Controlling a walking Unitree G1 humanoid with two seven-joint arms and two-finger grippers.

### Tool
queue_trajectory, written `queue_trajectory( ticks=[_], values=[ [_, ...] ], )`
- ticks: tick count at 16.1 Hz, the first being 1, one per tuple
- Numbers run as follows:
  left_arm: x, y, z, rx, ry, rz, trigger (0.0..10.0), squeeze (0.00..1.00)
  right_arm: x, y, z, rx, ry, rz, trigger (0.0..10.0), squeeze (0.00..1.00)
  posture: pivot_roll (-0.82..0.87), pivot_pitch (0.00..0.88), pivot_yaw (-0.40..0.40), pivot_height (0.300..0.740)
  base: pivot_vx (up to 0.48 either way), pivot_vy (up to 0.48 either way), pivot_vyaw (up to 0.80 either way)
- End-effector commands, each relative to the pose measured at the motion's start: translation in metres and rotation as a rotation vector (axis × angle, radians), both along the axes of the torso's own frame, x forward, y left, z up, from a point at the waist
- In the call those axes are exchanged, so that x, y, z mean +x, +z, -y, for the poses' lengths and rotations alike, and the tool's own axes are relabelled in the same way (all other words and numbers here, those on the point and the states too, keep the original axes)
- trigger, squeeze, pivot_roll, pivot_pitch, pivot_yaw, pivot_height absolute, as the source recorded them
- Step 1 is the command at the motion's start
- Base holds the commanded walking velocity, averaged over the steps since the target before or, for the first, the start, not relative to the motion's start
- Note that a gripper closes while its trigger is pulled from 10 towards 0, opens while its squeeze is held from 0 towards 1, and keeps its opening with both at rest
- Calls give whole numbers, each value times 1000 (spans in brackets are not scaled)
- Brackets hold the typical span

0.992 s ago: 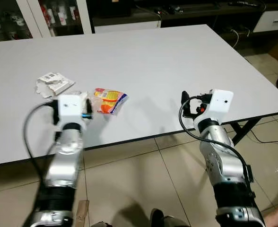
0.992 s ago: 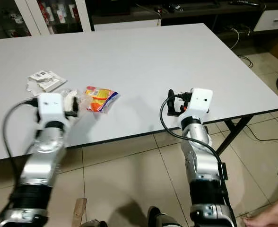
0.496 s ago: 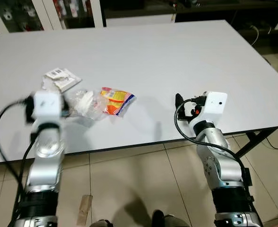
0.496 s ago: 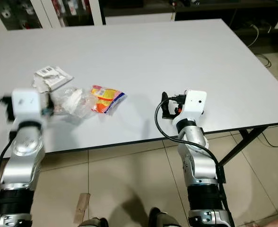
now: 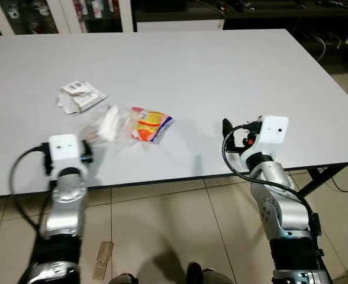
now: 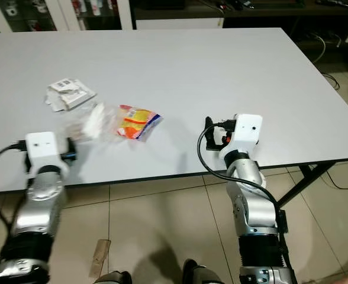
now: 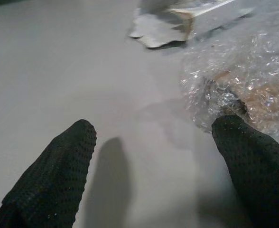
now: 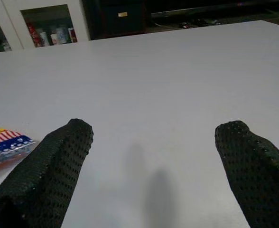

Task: Picking trash to rubbish bin

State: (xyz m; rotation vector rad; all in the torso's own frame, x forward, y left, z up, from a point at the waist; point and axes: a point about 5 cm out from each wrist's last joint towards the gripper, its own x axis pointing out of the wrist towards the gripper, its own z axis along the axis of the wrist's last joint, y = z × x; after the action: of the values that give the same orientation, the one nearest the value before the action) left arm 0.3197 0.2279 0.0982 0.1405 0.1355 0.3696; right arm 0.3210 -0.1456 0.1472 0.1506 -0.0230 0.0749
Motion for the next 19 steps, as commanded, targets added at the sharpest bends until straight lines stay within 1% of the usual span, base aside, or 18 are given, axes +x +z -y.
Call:
queue_trajectory(
  ticks=[1,2,3,5,6,7,8,9,10,11,12,13,15,16,17,18,19],
  values=[
    [-4,-23,17,-42,-70,-96,10000,0,-2,0,1,1,4,-8,10000,0,-72,153,-71,740,0,0,0],
    [-3,-21,19,-46,-81,-84,10000,0,-3,1,1,1,5,-7,10000,0,-72,153,-71,740,0,0,0],
    [0,-8,26,-46,-122,-13,10000,0,-3,2,0,1,7,-4,10000,0,-76,152,-71,740,0,0,0],
    [5,33,40,-48,-217,157,10000,0,-3,4,1,2,9,-1,10000,0,-66,150,-73,740,0,0,0],
    [4,60,49,-15,-295,263,10000,0,-2,4,0,3,12,0,10000,0,-65,150,-71,740,0,0,0],
    [4,73,53,-3,-326,307,10000,0,-2,4,-1,5,15,1,10000,0,-64,149,-72,740,0,0,0],
    [3,94,60,6,-366,374,10000,0,-1,5,-3,8,21,3,10000,0,-61,146,-72,740,0,0,0],
    [2,119,70,14,-427,452,10000,0,-1,6,-4,11,26,7,10000,0,-62,145,-71,740,0,0,0],
    [2,135,77,20,-467,501,10000,0,0,6,-4,12,27,8,10000,0,-61,141,-71,740,0,0,0],
    [3,147,82,34,-482,537,10000,0,0,6,-4,12,28,9,10000,0,-61,139,-71,740,0,0,0],
    [5,149,82,33,-480,540,10000,0,0,6,-4,13,28,10,10000,0,-59,138,-71,740,0,0,0],
    [9,144,81,34,-471,518,10000,0,1,6,-4,14,27,10,10000,0,-65,137,-70,740,0,0,0],
    [19,125,80,31,-471,449,10000,0,1,7,-4,16,26,12,10000,0,-64,137,-73,740,0,0,0],
    [29,98,78,32,-455,341,10000,0,0,6,-3,16,25,11,10000,0,-73,138,-72,740,0,0,0],
    [35,82,74,62,-421,265,10000,0,-1,6,-3,15,24,11,10000,0,-81,139,-71,740,0,0,0],
    [39,67,71,65,-401,200,10000,0,-2,6,-2,16,21,11,10000,0,-86,140,-70,740,0,0,0],
    [41,58,67,122,-371,130,10000,0,-3,6,0,15,15,9,10000,0,-90,143,-71,740,0,0,0]
  ],
)
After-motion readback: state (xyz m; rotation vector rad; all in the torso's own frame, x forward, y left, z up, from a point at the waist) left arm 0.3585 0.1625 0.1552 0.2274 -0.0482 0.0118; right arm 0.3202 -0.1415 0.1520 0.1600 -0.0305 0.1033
